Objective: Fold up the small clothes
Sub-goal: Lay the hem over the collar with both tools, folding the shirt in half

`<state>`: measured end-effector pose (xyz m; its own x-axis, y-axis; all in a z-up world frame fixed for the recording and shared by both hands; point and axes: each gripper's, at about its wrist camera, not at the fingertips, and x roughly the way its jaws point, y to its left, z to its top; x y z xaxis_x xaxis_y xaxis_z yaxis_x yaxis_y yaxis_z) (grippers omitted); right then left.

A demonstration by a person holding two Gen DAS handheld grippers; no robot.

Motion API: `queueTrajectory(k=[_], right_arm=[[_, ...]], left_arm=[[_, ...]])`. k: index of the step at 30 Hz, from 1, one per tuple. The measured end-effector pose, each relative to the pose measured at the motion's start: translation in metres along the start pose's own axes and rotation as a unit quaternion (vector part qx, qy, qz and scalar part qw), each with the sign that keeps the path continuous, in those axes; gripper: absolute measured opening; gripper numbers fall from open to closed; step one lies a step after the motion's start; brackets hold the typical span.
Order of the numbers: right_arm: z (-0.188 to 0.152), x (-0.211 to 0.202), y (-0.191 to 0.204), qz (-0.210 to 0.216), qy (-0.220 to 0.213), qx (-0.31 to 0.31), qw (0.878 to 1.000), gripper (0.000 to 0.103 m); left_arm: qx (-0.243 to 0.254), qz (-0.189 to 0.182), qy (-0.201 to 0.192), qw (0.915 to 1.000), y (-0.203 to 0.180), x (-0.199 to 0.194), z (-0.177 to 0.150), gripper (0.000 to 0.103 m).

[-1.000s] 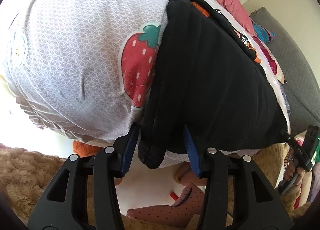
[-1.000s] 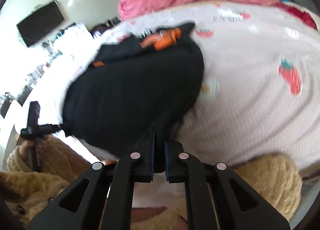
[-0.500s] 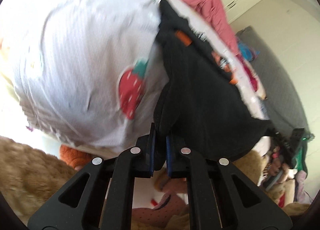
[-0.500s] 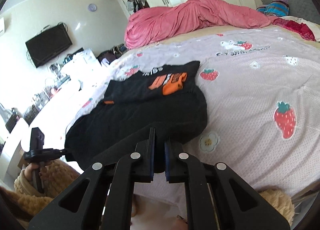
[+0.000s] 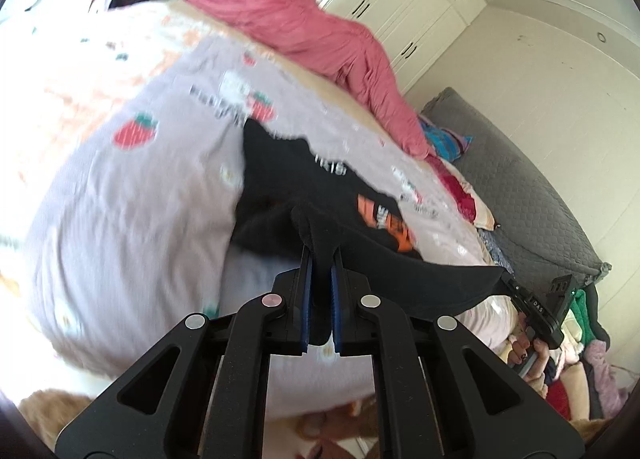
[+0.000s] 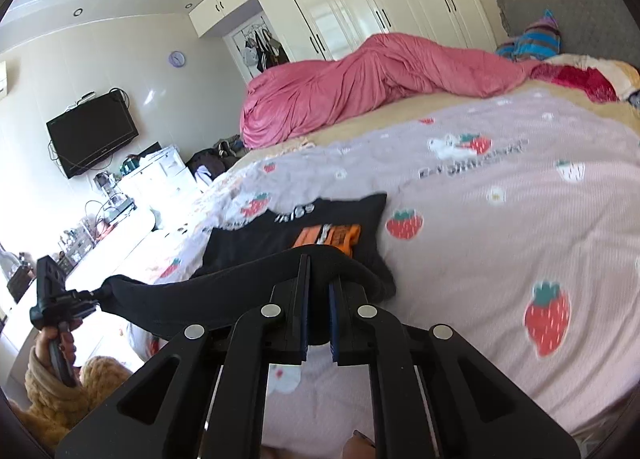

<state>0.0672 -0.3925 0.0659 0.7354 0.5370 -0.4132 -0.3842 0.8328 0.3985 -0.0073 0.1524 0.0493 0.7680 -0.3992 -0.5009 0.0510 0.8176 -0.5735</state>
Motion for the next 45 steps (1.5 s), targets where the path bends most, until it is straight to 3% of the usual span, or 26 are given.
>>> queueTrajectory(k=[13,23,37,45], right_arm=[[0.058,0.038,0.007,-0.026,-0.023,-0.031,0.999,0.007],[0.088,0.085,0.003,-0.054,-0.008,-0.028,0.998,0.007],[0.097,0.164,-0.013,-0.104,0.042,-0.016,0.994,0.007],[0.095,0.191,-0.027,-0.107,0.055,-0.005,0.993,0.007]], left_arm=[[0.024,0.01,-0.031,0.9992,-0.012,0.029,0.062,0.002],[0.028,0.028,-0.034,0.9986,-0.008,0.06,0.095,0.002],[0.025,0.068,-0.008,0.9973,0.016,0.119,0.124,0.002],[0.013,0.086,0.015,0.9961,0.039,0.152,0.127,0.002]])
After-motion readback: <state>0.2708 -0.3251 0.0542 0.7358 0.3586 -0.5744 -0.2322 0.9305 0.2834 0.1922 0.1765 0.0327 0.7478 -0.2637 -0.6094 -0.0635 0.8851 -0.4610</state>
